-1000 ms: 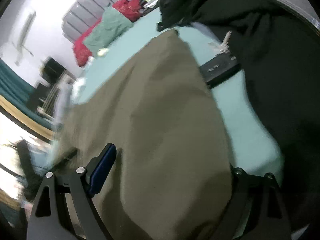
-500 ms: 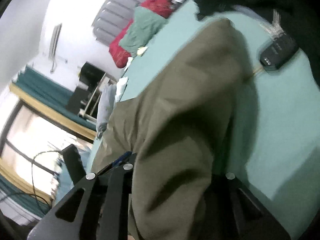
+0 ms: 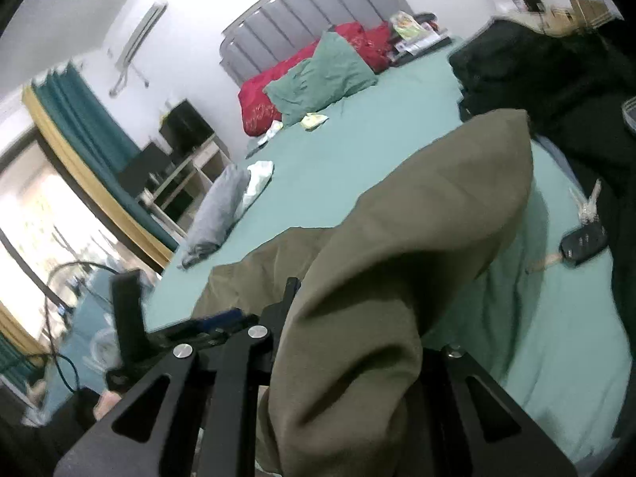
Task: Fold large clothes
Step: 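Grasp the side of the folded jacket with the right gripper and lift, then fold the lifted jacket side over with the right gripper and release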
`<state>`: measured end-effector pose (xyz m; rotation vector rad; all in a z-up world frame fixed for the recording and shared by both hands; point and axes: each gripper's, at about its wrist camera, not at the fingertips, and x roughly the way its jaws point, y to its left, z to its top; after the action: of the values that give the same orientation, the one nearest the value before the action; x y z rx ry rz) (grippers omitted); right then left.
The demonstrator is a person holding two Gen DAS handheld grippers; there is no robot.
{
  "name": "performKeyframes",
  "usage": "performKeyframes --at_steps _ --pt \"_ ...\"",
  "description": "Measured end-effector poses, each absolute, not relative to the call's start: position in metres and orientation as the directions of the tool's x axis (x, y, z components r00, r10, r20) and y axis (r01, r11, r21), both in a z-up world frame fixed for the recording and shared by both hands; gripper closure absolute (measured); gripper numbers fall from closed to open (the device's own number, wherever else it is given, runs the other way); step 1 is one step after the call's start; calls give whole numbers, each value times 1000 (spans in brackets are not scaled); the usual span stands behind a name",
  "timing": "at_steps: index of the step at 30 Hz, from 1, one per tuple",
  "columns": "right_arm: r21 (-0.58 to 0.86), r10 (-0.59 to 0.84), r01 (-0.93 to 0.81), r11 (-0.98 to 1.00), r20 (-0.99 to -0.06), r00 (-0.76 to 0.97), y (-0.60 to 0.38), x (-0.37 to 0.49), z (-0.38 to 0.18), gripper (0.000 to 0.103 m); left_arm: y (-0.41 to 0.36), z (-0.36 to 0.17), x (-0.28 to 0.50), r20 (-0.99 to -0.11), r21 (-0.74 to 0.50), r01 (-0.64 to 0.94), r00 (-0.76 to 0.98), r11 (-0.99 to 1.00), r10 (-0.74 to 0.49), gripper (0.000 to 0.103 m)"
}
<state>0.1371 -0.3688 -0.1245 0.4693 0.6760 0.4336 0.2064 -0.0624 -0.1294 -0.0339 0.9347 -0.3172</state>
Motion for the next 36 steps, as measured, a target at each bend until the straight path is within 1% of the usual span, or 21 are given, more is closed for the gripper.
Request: performKeyframes --at_steps 3,6,8,11,14,16,22,25,27,28,30,31,32,34,36 --pt "466 495 -256 847 -517 699 -341 138 -110 85 -22 -127 206 -778 -167 224 569 960 -267 57" --pt "391 470 -285 875 -542 697 -307 144 -98 85 24 -127 204 -764 -117 186 611 976 -208 57" --pt "354 460 -304 885 -559 690 -284 147 -93 85 55 -129 205 -761 -114 141 624 983 -178 57" --pt "316 458 -332 889 -579 675 -253 157 -92 85 100 -130 211 -765 -183 62 617 981 -182 57" --pt "292 469 -369 882 -599 649 -218 166 -94 85 136 -128 208 -749 -281 8 623 960 -225 57" --pt "276 481 -401 874 -613 626 -193 169 -99 85 153 -130 204 -745 -325 -9 618 946 -250 57" --pt "289 540 -490 822 -669 511 -114 178 -132 89 175 -134 195 -756 -347 -26 599 937 -263 57" --pt "293 543 -522 801 -722 429 -79 175 -158 89 193 -133 193 -753 -360 -56 606 931 -255 57" --pt "275 528 -545 792 -757 385 -57 170 -175 85 204 -132 189 -738 -384 -65 621 921 -264 57" --pt "268 525 -555 787 -764 376 -50 166 -180 82 211 -130 187 -729 -397 -72 630 915 -267 57" --pt "259 526 -587 767 -779 343 -35 159 -188 61 220 -128 183 -712 -419 -78 646 904 -274 57" --pt "269 544 -608 747 -772 327 -32 156 -189 42 223 -127 182 -701 -437 -79 654 896 -284 57" --pt "279 571 -634 721 -758 315 -30 150 -187 26 225 -125 181 -690 -454 -77 661 888 -295 57" --pt "290 609 -675 679 -736 296 -27 140 -182 16 223 -121 181 -658 -498 -56 674 865 -336 57" --pt "289 623 -692 662 -725 293 -29 131 -178 16 217 -113 180 -623 -522 -15 690 853 -369 57"
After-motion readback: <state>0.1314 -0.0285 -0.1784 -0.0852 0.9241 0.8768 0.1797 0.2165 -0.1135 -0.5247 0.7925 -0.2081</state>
